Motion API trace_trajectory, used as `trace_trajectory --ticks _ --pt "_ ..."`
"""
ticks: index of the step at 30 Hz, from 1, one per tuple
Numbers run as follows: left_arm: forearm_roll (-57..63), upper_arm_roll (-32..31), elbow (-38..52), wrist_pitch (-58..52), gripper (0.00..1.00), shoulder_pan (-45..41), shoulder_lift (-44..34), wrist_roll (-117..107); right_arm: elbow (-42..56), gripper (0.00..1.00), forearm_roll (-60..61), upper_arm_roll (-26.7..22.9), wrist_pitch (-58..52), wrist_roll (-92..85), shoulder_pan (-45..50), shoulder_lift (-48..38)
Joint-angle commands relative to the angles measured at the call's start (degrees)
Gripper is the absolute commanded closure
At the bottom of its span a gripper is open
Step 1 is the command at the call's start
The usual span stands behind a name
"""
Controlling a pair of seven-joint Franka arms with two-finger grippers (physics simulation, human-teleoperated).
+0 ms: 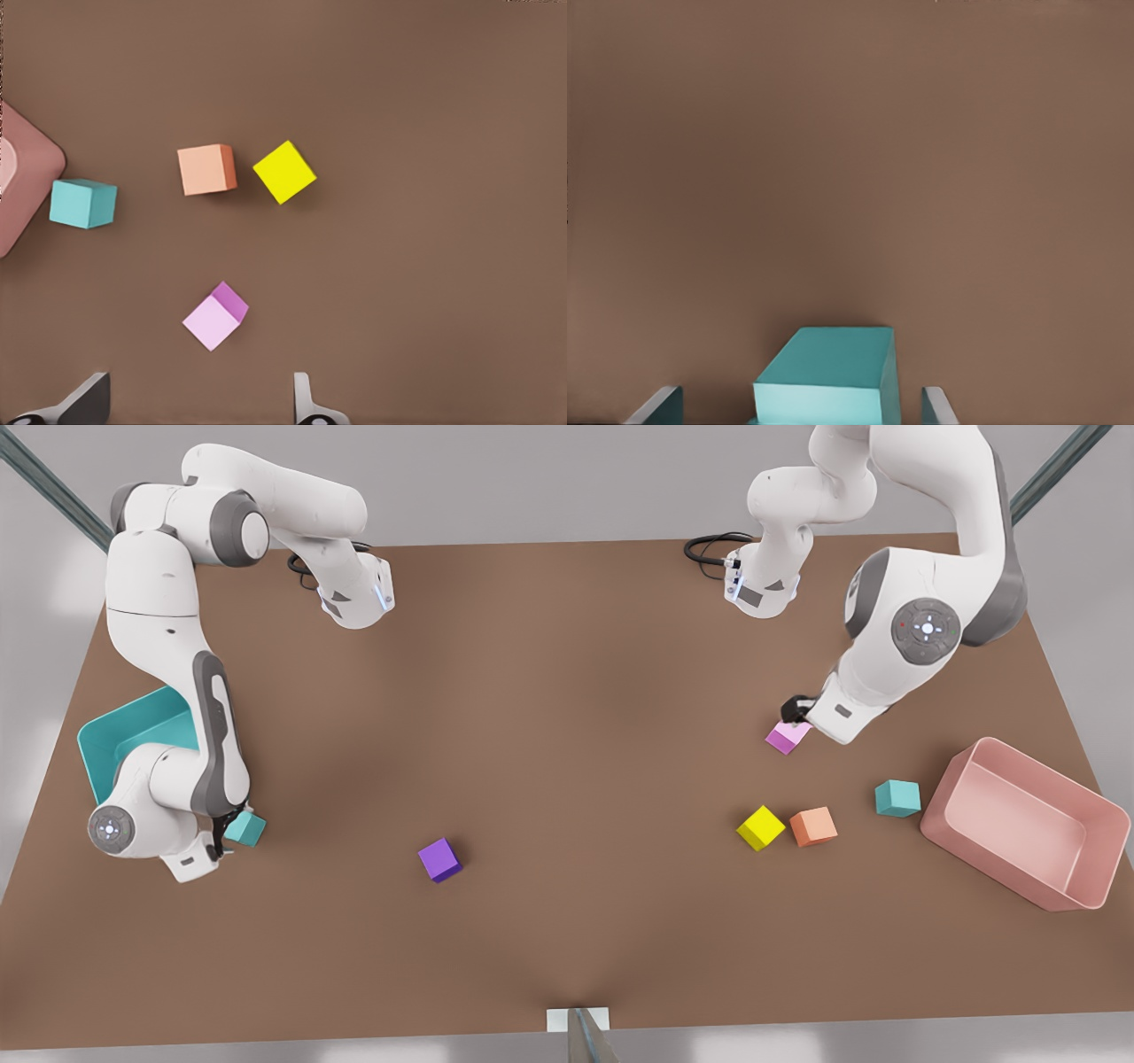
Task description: Stack the two blue cubes on top of each other
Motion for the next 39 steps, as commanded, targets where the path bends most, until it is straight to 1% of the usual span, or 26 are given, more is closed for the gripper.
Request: trace_trajectory --ticks 1,2,3,6,7,11,12,13,14,15,16,17,18,19,20,21,23,27,30,38,39 --pt "-0.11 -0.05 0.03 -0.68 0.00 2.03 0.03 -6.62 -0.37 0.00 0.78 -0.21 0.65 -25.01 -0.19 -0.06" --pt "-0.11 -0.05 -0.06 -1.82 0.00 3.00 0.39 -8.45 -0.37 0.00 0.69 -0.21 -0.40 -22.90 -0.19 -0.15" --pt "-0.11 -0.05 -0.06 -2.62 0.00 3.00 0.47 -15.47 -0.46 0.00 0.69 -0.30 -0.85 -21.14 -0.19 -0.06" --pt "-0.02 -0.84 -0.15 -2.35 0.00 2.21 3.64 -50.54 -0.46 0.00 0.69 -0.65 -0.76 -20.78 -0.45 0.29" --pt "-0.02 -1.54 -0.15 -2.09 0.00 2.12 3.99 -57.76 -0.46 0.00 0.69 -0.74 -0.67 -20.35 -0.45 0.47" --pt "0.59 -1.98 0.03 -0.86 0.00 2.21 4.51 -63.38 -0.37 0.00 0.43 -0.74 -0.32 -18.24 -0.36 0.99" --pt "0.68 -1.98 0.11 -0.77 0.00 2.39 4.52 -75.24 -0.37 0.00 0.25 -0.74 -0.32 -17.62 -0.36 0.99" --pt "0.68 -1.98 0.55 -0.07 0.00 2.13 4.69 -78.41 -0.11 0.00 0.25 -0.74 -0.23 -17.53 -0.27 1.17" --pt "0.15 -2.33 0.20 3.53 0.00 2.21 4.34 -84.90 0.07 0.00 0.25 -0.74 0.03 -17.62 -0.36 1.87" --pt "-0.20 -6.88 -0.85 5.02 0.00 2.48 4.34 -86.42 0.16 0.00 0.25 -0.74 0.03 -17.53 -0.36 1.87" --pt "-0.54 -11.47 -5.76 9.49 0.00 3.00 4.34 -86.42 0.24 0.00 0.25 -0.74 0.03 -17.53 -0.36 1.87" --pt "-0.55 -14.81 -11.91 19.67 0.00 3.09 4.34 -86.59 0.24 0.00 0.25 -0.74 0.03 -17.62 -0.36 1.87" --pt "-3.09 -14.99 -14.20 27.33 0.00 5.20 4.43 -88.00 0.24 0.00 0.34 -0.74 0.03 -17.53 -0.45 1.96" --pt "-4.14 -14.90 -14.74 26.66 0.00 5.99 4.52 -87.56 0.51 0.00 0.43 -1.09 0.03 -16.74 -0.54 2.66" --pt "-6.08 -14.55 -14.48 23.67 0.00 8.44 4.60 -87.56 0.51 0.00 0.60 -1.44 0.12 -16.65 -0.45 2.75" --pt "-6.17 -11.04 -14.48 21.12 0.00 8.45 4.60 -87.21 0.51 0.00 0.60 -1.53 0.29 -16.39 -0.45 3.01" --pt "-6.00 -6.56 -14.39 19.97 0.00 7.13 4.78 -81.50 0.60 0.00 0.60 -1.62 1.00 -15.86 -0.54 3.63" --pt "-6.79 -2.86 -13.95 20.50 0.00 6.69 5.31 -78.95 0.51 0.00 0.69 -1.97 2.31 -11.56 -0.89 3.98" --pt "-6.70 1.70 -13.95 21.20 0.00 6.43 5.57 -76.40 0.51 0.00 0.78 -1.97 3.55 -8.39 -1.33 5.91" --pt "-7.23 2.15 -14.04 21.55 0.00 6.61 5.75 -74.56 0.60 0.00 0.78 -1.97 3.46 -2.50 -1.33 7.76" --pt "-7.14 3.73 -14.04 22.87 0.00 6.69 6.01 -74.38 0.60 0.01 0.78 -2.06 3.46 -2.50 -1.33 7.76"
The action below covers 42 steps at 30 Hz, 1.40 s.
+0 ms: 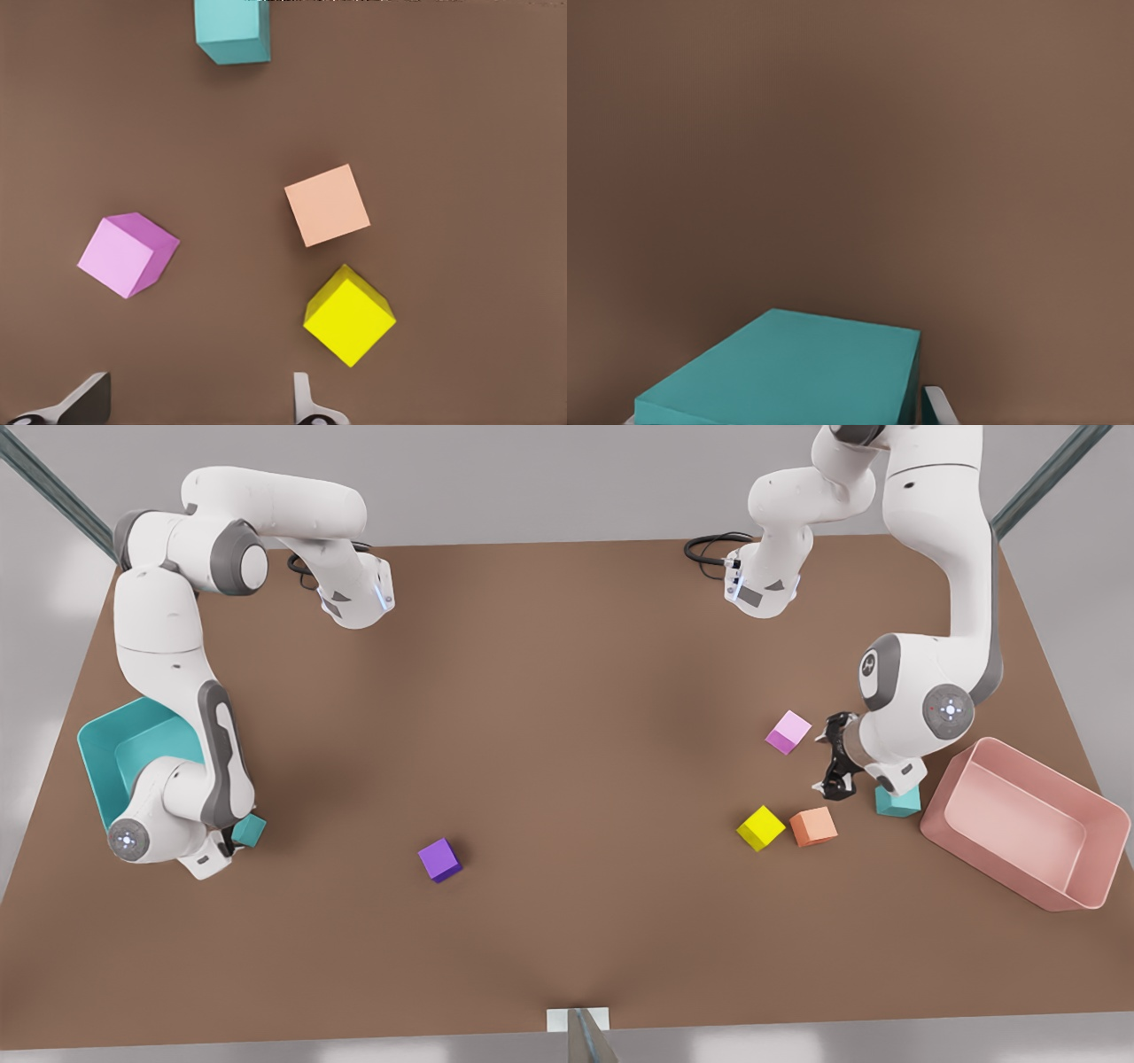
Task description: Stack the two blue cubes on top of each other
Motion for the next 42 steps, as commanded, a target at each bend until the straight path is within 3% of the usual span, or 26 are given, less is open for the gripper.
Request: trace_trajectory --ticks 1,2,4,5,11,13,19,21,23,28,34,42 --pt "0.07 1.87 -0.04 2.85 0.00 0.85 0.76 -7.34 0.11 0.07 -0.02 0.06 0.17 6.40 0.00 0.00" --pt "-0.01 4.16 -0.13 3.73 0.00 1.11 1.20 -3.64 0.37 0.26 -0.02 0.06 0.09 6.40 0.00 0.00" --pt "0.07 5.04 -0.92 7.24 0.00 2.34 2.43 1.36 0.37 0.52 -0.02 -0.03 -0.26 6.32 0.00 0.00" --pt "0.16 6.09 -2.49 10.05 0.00 2.61 2.87 4.70 1.16 0.54 -0.11 0.06 -0.62 6.32 0.09 -0.09" --pt "0.25 7.06 -3.20 22.28 0.00 6.39 9.37 14.82 2.57 0.54 2.09 0.85 -5.19 6.58 0.44 -0.18" --pt "0.42 7.06 -2.50 24.65 0.00 7.53 11.75 17.45 5.64 0.54 5.69 0.94 -11.95 9.56 3.77 -0.36" --pt "7.46 7.06 -0.13 24.74 0.00 10.69 14.73 18.33 14.96 0.53 22.83 1.55 -26.90 51.04 23.81 -1.41" --pt "7.37 7.06 -0.13 24.82 0.00 12.28 14.73 20.62 22.16 0.53 23.97 8.84 -26.81 72.83 25.57 -1.32" --pt "6.93 7.06 -0.13 24.74 0.00 12.36 15.00 20.44 26.03 0.53 23.89 14.65 -23.83 91.29 27.68 -0.18" --pt "7.02 7.06 -0.13 25.00 0.00 12.80 16.05 20.44 25.95 0.53 22.74 14.12 -5.63 118.11 41.04 2.54" --pt "7.28 7.06 -0.13 24.65 0.00 13.42 17.90 20.62 25.86 0.53 5.87 13.68 -0.53 120.93 45.44 9.05" --pt "8.42 7.41 0.93 22.45 0.00 14.12 18.95 20.71 27.62 0.52 4.55 13.86 6.41 120.84 47.02 15.46"
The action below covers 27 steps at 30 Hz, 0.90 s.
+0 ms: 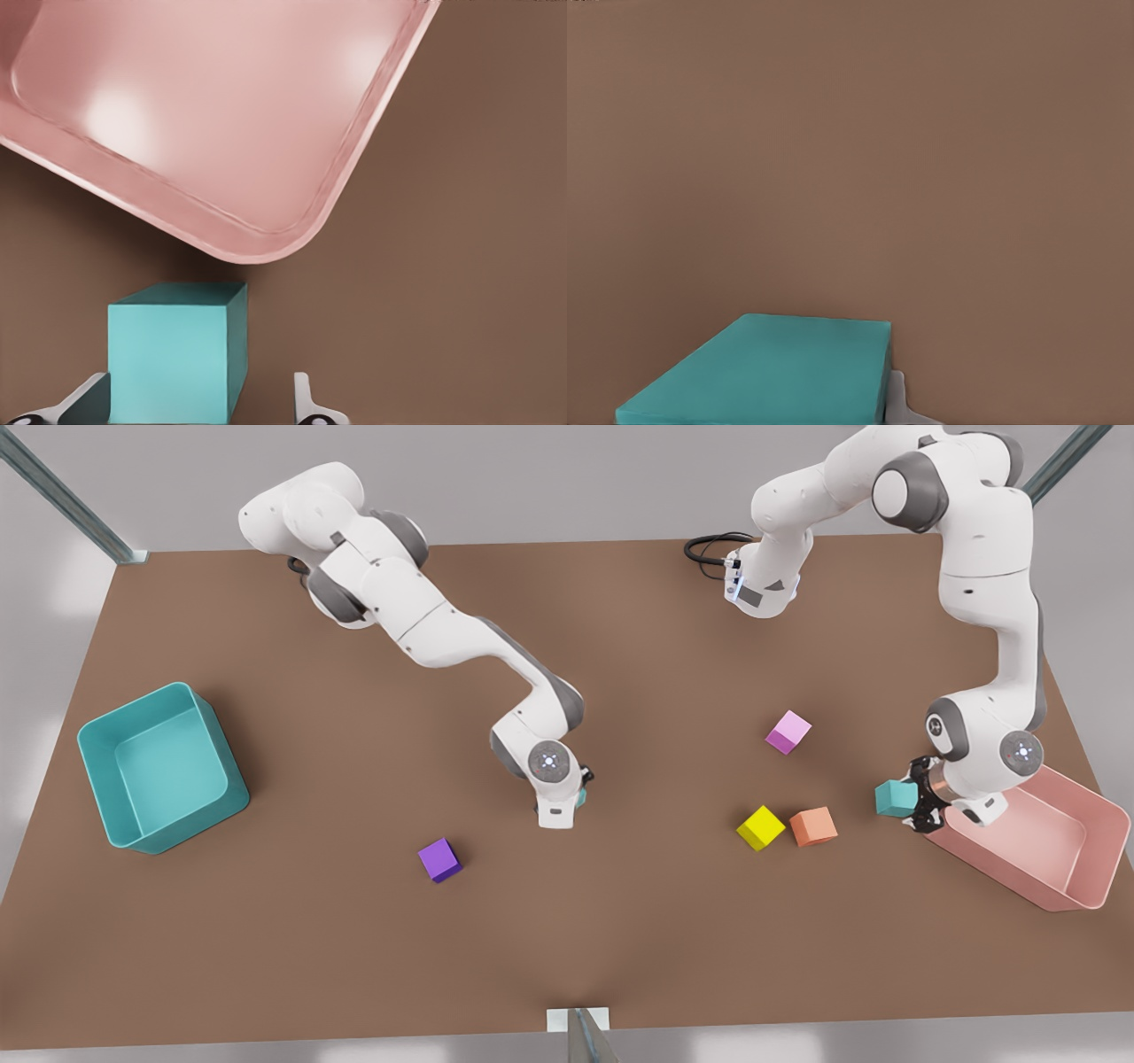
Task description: Stack the two blue cubes on top of each other
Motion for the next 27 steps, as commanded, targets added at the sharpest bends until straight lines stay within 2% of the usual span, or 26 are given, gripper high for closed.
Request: trace_trajectory --ticks 1,2,22,23,24,26,27 --pt "0.51 0.01 0.33 -1.08 0.00 0.10 0.40 3.30 0.17 0.27 3.49 -0.02 2.75 28.28 0.23 0.49" --pt "1.48 0.19 0.33 -1.87 0.00 0.19 0.40 3.39 0.17 0.01 3.49 -0.02 3.28 28.37 0.23 0.49" --pt "1.66 0.80 0.51 -3.63 0.00 0.63 4.97 3.30 0.35 0.00 3.49 -0.46 3.36 27.58 0.06 1.81" --pt "1.66 0.80 0.51 -3.63 0.06 0.63 5.06 3.21 0.35 0.00 3.49 -0.46 3.28 27.40 -0.03 1.63" --pt "1.57 0.80 0.51 -3.63 0.19 0.54 5.23 3.03 0.35 0.00 3.49 -0.46 2.84 27.31 -0.38 1.20" --pt "1.31 0.80 1.12 -3.81 0.39 0.28 4.97 2.68 0.35 0.00 3.40 -0.46 2.05 26.70 -0.91 0.67" --pt "1.22 0.80 1.21 -4.07 0.44 0.11 4.62 2.33 0.17 0.00 3.40 -0.46 1.96 26.61 -1.35 0.49"
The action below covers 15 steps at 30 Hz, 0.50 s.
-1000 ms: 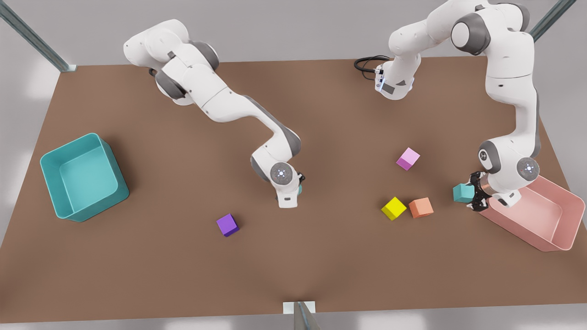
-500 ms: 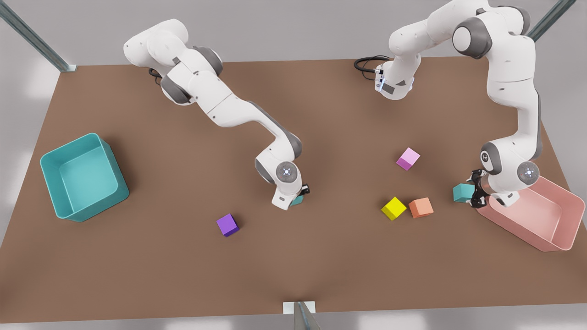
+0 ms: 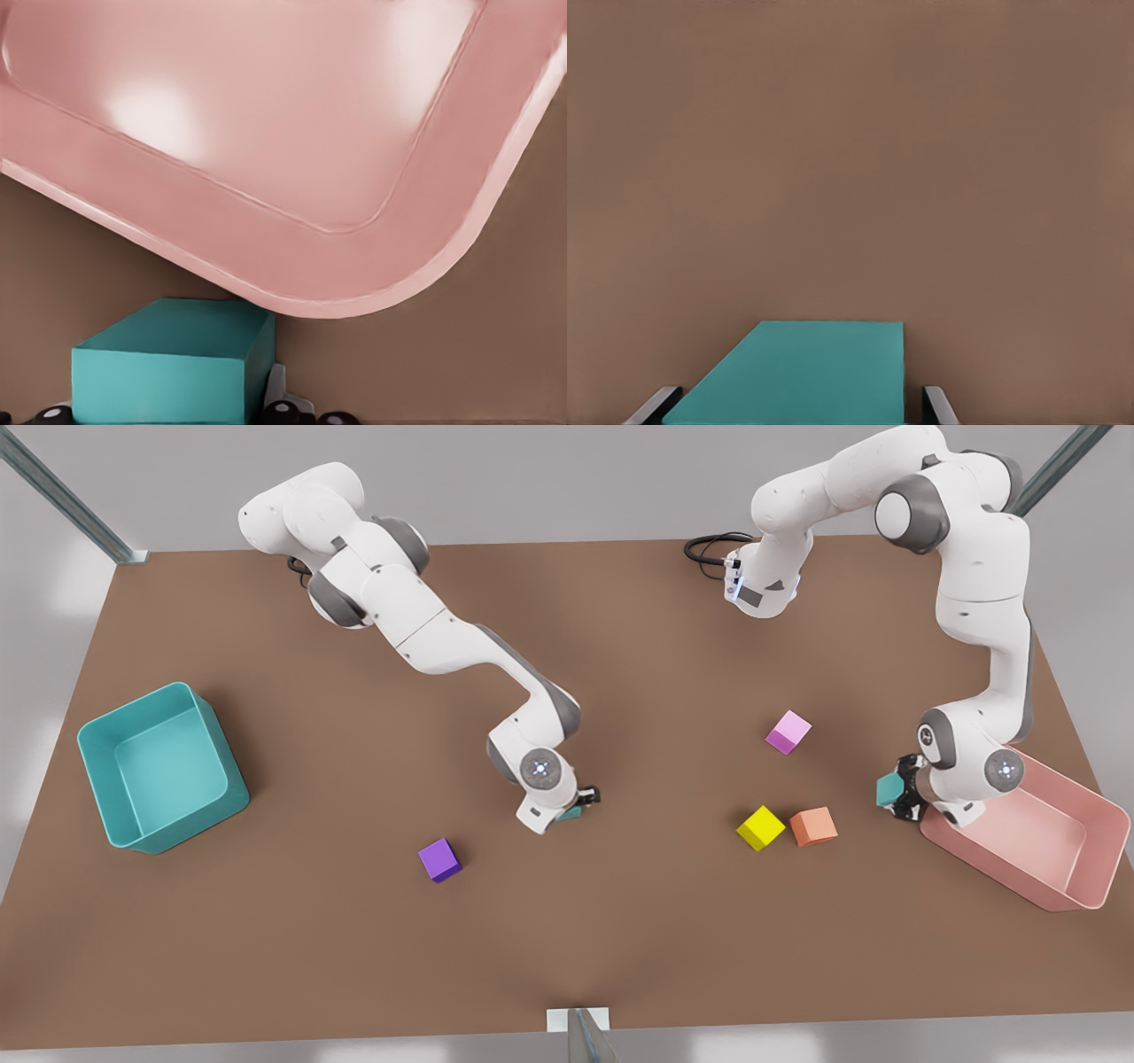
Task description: Stack the two blue cubes on top of each other
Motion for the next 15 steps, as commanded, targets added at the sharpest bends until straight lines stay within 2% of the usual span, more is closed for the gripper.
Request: trace_trajectory --ticks 1,3,5,6,7,9,10,11,13,15 --pt "-0.12 0.00 0.19 -0.70 0.49 -0.13 -0.42 -0.21 -0.05 0.00 0.38 0.01 -0.99 -2.29 -0.30 -0.27" --pt "-0.65 -0.26 0.19 -4.82 0.49 -0.74 -3.23 -0.12 -0.05 0.00 0.30 0.01 -2.83 -3.60 -1.00 -1.67" --pt "-4.86 -2.02 0.19 -14.93 0.49 -5.31 -9.91 0.05 0.04 0.00 0.47 0.18 -6.88 -5.10 -2.41 -4.13" --pt "-8.20 -2.54 3.78 -21.87 0.48 -8.57 -11.32 0.05 0.13 0.00 0.65 0.45 -7.76 -5.45 -3.38 -5.19" --pt "-11.02 -4.48 11.34 -30.31 0.48 -9.00 -10.53 -0.03 0.22 0.00 0.82 0.53 -7.76 -5.45 -3.64 -5.28" --pt "-10.58 -5.89 15.12 -31.82 0.48 -14.79 -8.78 -0.12 0.39 0.00 1.44 0.45 -7.84 -5.10 -4.78 -8.43" --pt "-11.55 -5.98 20.30 -32.08 0.48 -19.20 -5.79 -0.21 0.31 0.00 0.74 0.18 -11.44 -5.45 -7.59 -12.13" --pt "-13.47 -5.98 22.42 -32.52 0.48 -21.39 -4.38 -0.56 -0.04 0.00 0.39 0.01 -16.34 -7.02 -10.92 -14.67" --pt "-13.57 -6.68 25.40 -32.26 0.47 -30.79 -0.69 -0.47 -0.22 0.00 -5.50 -0.17 -34.47 -21.88 -23.50 -17.14" --pt "-13.83 -7.56 29.98 -32.26 0.47 -36.95 2.12 -1.53 -0.22 0.00 -14.29 -3.33 -34.13 -30.58 -30.00 -16.00"
